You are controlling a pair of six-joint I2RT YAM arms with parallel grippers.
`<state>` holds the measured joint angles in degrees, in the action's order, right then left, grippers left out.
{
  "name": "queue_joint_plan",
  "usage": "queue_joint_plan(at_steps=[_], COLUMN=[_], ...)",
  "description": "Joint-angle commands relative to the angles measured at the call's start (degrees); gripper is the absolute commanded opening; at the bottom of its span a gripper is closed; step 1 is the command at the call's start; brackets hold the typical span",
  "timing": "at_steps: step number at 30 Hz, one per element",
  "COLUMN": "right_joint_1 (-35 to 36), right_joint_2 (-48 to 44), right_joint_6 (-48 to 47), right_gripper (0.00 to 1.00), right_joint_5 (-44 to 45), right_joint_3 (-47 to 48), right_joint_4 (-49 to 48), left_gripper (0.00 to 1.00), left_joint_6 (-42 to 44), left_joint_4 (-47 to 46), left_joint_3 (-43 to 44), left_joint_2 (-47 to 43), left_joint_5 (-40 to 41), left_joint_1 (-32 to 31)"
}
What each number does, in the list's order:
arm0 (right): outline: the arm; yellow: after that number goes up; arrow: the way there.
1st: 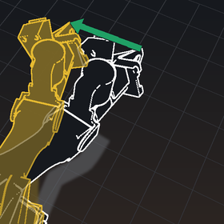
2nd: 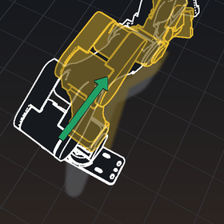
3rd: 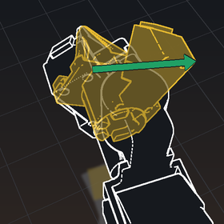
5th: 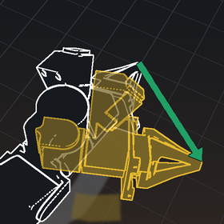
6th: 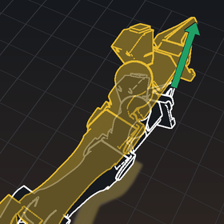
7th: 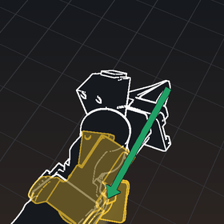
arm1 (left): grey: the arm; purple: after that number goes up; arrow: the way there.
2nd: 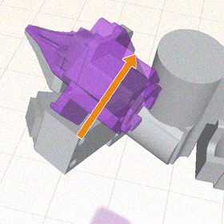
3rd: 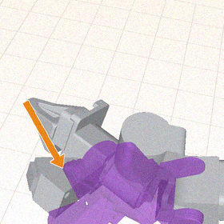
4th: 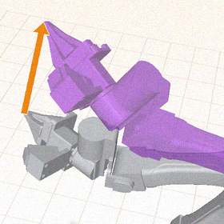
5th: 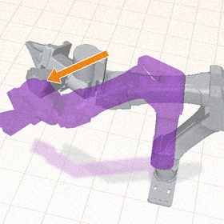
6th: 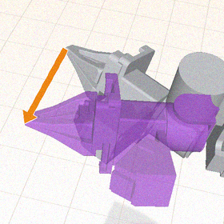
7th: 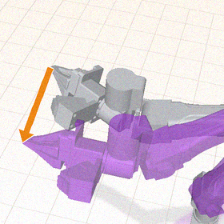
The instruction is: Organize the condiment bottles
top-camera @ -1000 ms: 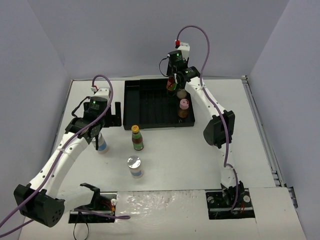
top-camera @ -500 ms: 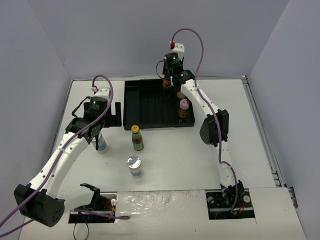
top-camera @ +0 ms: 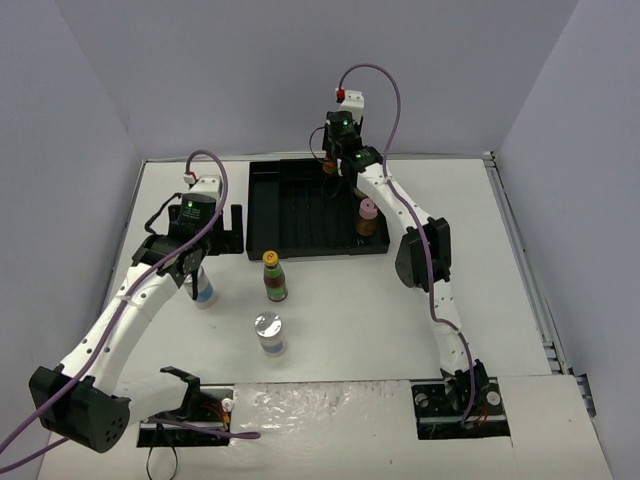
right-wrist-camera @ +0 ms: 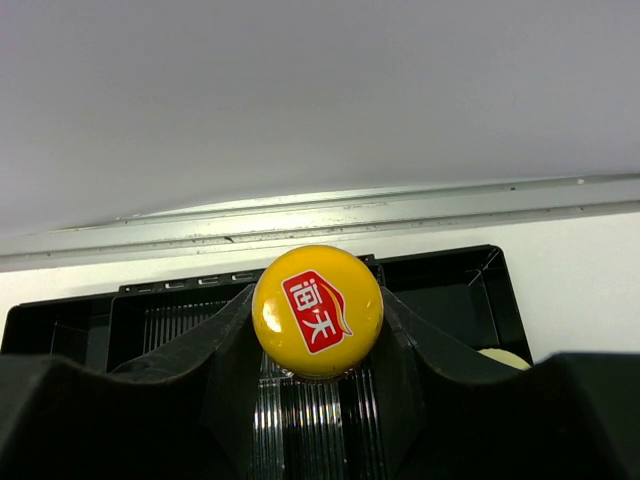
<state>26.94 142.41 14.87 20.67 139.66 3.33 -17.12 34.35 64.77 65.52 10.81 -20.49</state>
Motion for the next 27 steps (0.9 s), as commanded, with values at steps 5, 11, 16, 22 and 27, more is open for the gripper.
queue_joint_plan(at_steps=[5, 11, 16, 22, 27], right_joint_1=[-0.59, -0.81, -1.01, -1.1, -0.91], right_joint_2=[-2.07, -0.43, 1.13, 2.43, 2.87], right_joint_6=[-1.34, -2.21, -2.83, -3.11, -3.37], right_gripper=[0.0, 0.0, 0.0, 0.0, 0.0], right_joint_5=[3.83, 4.38, 4.29, 4.38, 3.84], right_joint_3=[1.58, 3.23, 2.9, 2.87, 2.15], right_joint_4=[-14.11, -14.3, -14.94, -15.37, -15.38], left_gripper=[0.97, 0.97, 0.97, 0.97, 0.97], left_joint_6=[0.32, 0.27, 0.34, 0.43, 0.34], left_joint_4=[-2.8, -2.77, -2.71, -2.71, -2.71], left_joint_3=[1.48, 1.5, 1.5, 1.52, 1.66], left_joint_2=[0.46, 0.83, 1.1, 1.31, 1.44], left_joint_5=[0.44, 0.44, 0.26, 0.14, -0.09], left_joint_1=[0.34, 0.28, 0.28, 0.34, 0.28])
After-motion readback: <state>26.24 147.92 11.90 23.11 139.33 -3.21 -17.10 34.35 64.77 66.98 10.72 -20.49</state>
